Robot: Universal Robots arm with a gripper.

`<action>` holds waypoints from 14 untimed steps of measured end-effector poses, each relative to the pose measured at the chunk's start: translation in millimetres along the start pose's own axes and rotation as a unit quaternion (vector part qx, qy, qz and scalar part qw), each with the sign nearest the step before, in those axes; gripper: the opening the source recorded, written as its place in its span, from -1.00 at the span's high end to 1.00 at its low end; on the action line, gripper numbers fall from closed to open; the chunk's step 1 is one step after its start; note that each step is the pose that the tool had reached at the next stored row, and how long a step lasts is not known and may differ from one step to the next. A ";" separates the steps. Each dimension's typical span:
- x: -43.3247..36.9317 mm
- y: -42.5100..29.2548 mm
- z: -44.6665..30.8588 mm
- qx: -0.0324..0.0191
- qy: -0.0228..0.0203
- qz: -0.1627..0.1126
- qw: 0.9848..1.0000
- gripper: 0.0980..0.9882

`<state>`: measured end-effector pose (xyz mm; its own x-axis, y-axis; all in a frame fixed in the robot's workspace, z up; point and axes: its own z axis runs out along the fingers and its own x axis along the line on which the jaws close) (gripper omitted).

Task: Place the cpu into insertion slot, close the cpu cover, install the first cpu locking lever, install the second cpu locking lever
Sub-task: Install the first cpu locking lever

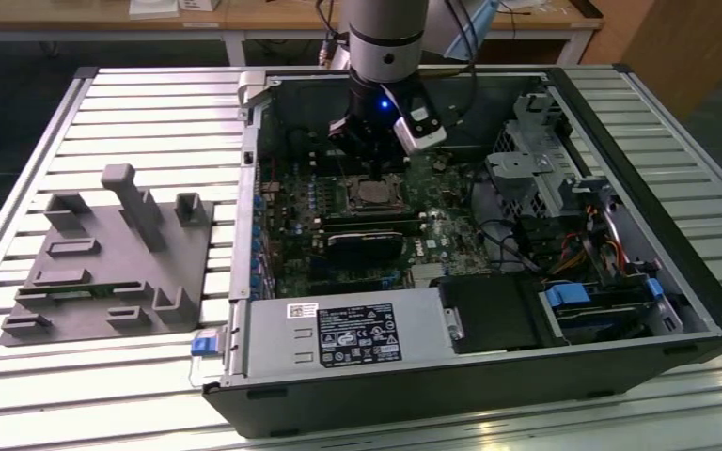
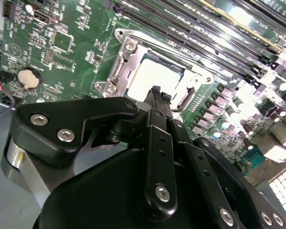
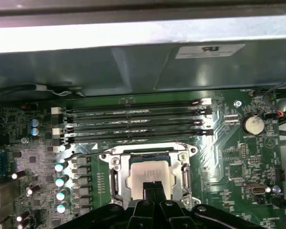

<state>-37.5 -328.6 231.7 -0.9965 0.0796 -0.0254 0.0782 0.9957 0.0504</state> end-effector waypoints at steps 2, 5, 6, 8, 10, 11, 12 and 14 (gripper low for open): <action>4.3 -0.3 -0.2 0.000 0.000 0.000 1.000 0.98; 11.3 -0.9 -0.3 0.000 0.000 0.000 1.000 0.98; 14.0 -1.1 -0.4 0.000 0.000 0.000 1.000 0.98; 18.7 -1.5 -0.5 0.000 0.000 0.000 1.000 0.98; 24.0 -1.9 -0.7 0.000 0.000 0.000 1.000 0.98; 27.0 -2.1 -0.8 0.000 0.000 0.000 1.000 0.98; 30.4 -2.4 -0.9 0.000 0.000 0.000 1.000 0.98; 36.9 -2.9 -1.1 0.000 0.000 0.000 1.000 0.98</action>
<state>-74.6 -328.6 231.7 -0.9965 0.0798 -0.0262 0.0784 0.9956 0.0505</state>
